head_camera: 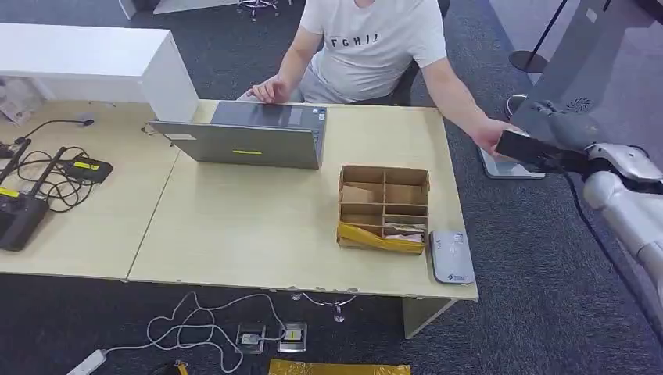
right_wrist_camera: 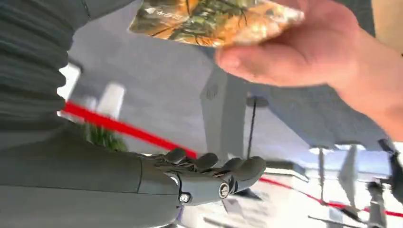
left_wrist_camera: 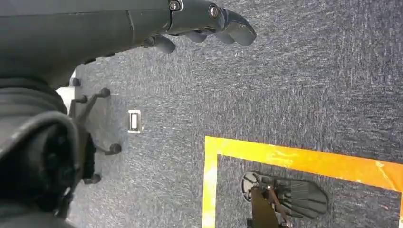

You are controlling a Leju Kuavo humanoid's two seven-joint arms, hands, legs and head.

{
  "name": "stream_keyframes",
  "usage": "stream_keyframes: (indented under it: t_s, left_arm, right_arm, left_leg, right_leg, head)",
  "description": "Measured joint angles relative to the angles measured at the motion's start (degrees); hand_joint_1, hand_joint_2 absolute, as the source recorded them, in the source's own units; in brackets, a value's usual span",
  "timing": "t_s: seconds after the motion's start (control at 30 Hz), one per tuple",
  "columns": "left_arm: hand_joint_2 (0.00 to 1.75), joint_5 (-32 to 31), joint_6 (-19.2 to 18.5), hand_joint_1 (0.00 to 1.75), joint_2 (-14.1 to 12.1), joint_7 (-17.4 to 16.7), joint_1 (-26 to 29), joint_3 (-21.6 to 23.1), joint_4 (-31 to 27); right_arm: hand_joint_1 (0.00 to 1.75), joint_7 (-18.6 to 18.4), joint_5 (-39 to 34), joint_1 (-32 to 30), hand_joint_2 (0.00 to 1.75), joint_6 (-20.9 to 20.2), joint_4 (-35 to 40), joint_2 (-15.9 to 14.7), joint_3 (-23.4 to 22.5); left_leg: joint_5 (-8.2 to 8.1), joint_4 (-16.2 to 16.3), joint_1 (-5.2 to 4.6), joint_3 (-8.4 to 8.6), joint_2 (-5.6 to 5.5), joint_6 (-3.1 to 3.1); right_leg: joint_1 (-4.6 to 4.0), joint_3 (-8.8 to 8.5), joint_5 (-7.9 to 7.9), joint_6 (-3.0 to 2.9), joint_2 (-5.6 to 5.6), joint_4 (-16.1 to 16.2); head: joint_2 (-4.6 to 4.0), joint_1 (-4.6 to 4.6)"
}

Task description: Pass the card to the sensor for recognition and then transmit it.

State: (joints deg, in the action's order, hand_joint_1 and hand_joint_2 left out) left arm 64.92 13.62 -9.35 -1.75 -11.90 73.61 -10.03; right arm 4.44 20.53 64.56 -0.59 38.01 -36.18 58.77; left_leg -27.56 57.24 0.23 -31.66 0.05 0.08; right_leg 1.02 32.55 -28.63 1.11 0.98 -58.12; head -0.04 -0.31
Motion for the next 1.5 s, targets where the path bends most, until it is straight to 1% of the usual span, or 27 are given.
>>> stream_keyframes:
  t_s: [0.07, 0.23, 0.33, 0.37, 0.4, 0.6, 0.67, 0.73, 0.83, 0.97, 1.0, 1.03, 1.5]
  left_arm:
    - [0.00, 0.0, 0.1, 0.00, 0.1, 0.0, 0.0, 0.0, 0.0]
    - [0.00, -0.1, 0.1, 0.00, 0.2, 0.0, 0.0, 0.0, 0.0]
    - [0.00, -0.2, 0.1, 0.00, 0.2, 0.0, 0.0, 0.1, 0.0]
    - [0.00, -0.2, 0.0, 0.00, 0.2, 0.0, -0.1, 0.1, 0.0]
    - [0.00, -0.2, 0.0, 0.00, 0.2, 0.0, -0.1, 0.1, 0.0]
    - [0.00, -0.4, 0.0, 0.00, 0.2, 0.0, -0.1, 0.1, 0.0]
    - [0.00, -0.5, -0.1, 0.00, 0.2, 0.0, -0.2, 0.1, 0.0]
    - [0.00, -0.5, -0.1, 0.00, 0.2, 0.0, -0.2, 0.1, 0.0]
    - [0.00, -0.5, -0.1, 0.00, 0.2, 0.0, -0.2, 0.1, 0.0]
    - [0.00, -0.5, 0.0, 0.00, 0.2, 0.0, -0.3, 0.1, 0.0]
    - [0.00, -0.5, 0.0, 0.00, 0.2, 0.0, -0.3, 0.2, 0.0]
    - [0.00, -0.5, 0.0, 0.00, 0.3, 0.0, -0.3, 0.2, 0.0]
    - [0.00, -0.5, 0.1, 0.00, 0.3, -0.5, -0.3, 0.2, 0.0]
  right_arm:
    - [0.00, -0.3, -2.4, 0.1, 1.75, -0.4, -0.4, 0.5, -2.2]
    - [0.00, -0.9, -5.5, 0.9, 1.75, -2.1, -1.4, 1.8, -6.4]
    - [0.00, -1.0, -6.9, 1.0, 1.75, -3.0, -1.8, 2.4, -7.9]
    - [0.23, -1.1, -7.3, 1.0, 1.75, -3.2, -2.0, 2.6, -8.5]
    - [0.26, -1.1, -7.3, 1.1, 1.75, -3.2, -2.2, 2.9, -8.9]
    - [0.26, -0.7, -7.3, 1.2, 1.75, -2.3, -2.8, 3.6, -9.9]
    - [0.26, -0.1, -7.0, 1.2, 1.75, -1.4, -3.1, 3.9, -9.9]
    - [0.00, 0.8, -6.4, 1.2, 1.75, 0.3, -3.3, 4.2, -9.9]
    - [0.00, 1.9, -5.1, 1.2, 1.75, 2.5, -3.7, 4.6, -9.9]
    - [0.00, 2.7, -3.3, 1.2, 1.75, 3.6, -4.1, 5.1, -9.8]
    - [1.33, 2.8, -3.1, 1.2, 1.75, 3.8, -4.2, 5.1, -9.8]
    - [1.75, 2.9, -2.8, 1.2, 1.75, 4.0, -4.4, 5.2, -9.8]
    - [1.75, 3.6, -1.8, 1.2, 1.75, 4.7, -5.7, 6.3, -9.2]
  left_leg:
    - [0.00, 0.0, 0.00, 0.00, 0.00, 0.00]
    - [0.00, 0.0, 0.00, 0.00, 0.00, 0.00]
    - [0.00, 0.0, 0.00, 0.00, 0.00, 0.00]
    - [0.00, 0.0, 0.00, 0.00, 0.00, 0.00]
    - [0.00, 0.0, 0.00, 0.00, 0.00, 0.00]
    - [0.00, 0.0, 0.00, 0.00, -0.01, 0.00]
    - [0.00, 0.0, 0.00, 0.00, 0.00, 0.00]
    - [0.00, 0.0, 0.00, 0.00, 0.00, 0.00]
    - [0.00, 0.0, 0.00, 0.00, 0.00, 0.00]
    - [0.00, 0.0, 0.00, 0.00, 0.00, 0.00]
    - [0.00, 0.0, 0.00, 0.00, 0.00, 0.00]
    - [0.00, 0.0, 0.00, 0.00, 0.00, 0.00]
    - [0.00, 0.0, 0.00, 0.00, 0.00, 0.00]
  right_leg:
    - [0.00, 0.00, 0.00, 0.00, 0.00, 0.0]
    - [0.00, 0.01, 0.00, 0.00, 0.00, 0.0]
    - [0.00, 0.01, 0.00, 0.00, 0.00, 0.0]
    - [0.00, 0.01, 0.00, 0.00, 0.00, 0.0]
    - [0.00, 0.01, 0.00, 0.00, 0.00, 0.0]
    - [0.00, 0.01, 0.00, 0.00, 0.00, 0.0]
    - [0.00, 0.02, 0.00, 0.00, 0.00, 0.0]
    - [0.00, 0.01, 0.00, 0.00, 0.00, 0.0]
    - [0.00, 0.02, 0.00, 0.00, 0.00, 0.0]
    - [0.00, 0.02, 0.00, 0.00, 0.00, 0.0]
    - [0.00, 0.02, 0.00, 0.00, 0.00, 0.0]
    - [0.00, 0.02, 0.00, 0.00, 0.00, 0.0]
    - [0.00, 0.03, 0.00, 0.00, 0.00, 0.0]
  head:
    - [0.00, 0.00]
    - [0.00, 0.00]
    - [0.00, 0.00]
    - [0.00, 0.02]
    - [0.00, 0.00]
    - [0.00, 0.02]
    - [0.00, 0.02]
    - [0.00, 0.02]
    - [0.00, 0.00]
    - [0.00, 0.02]
    - [0.00, 0.00]
    - [0.00, 0.02]
    - [0.00, 0.00]
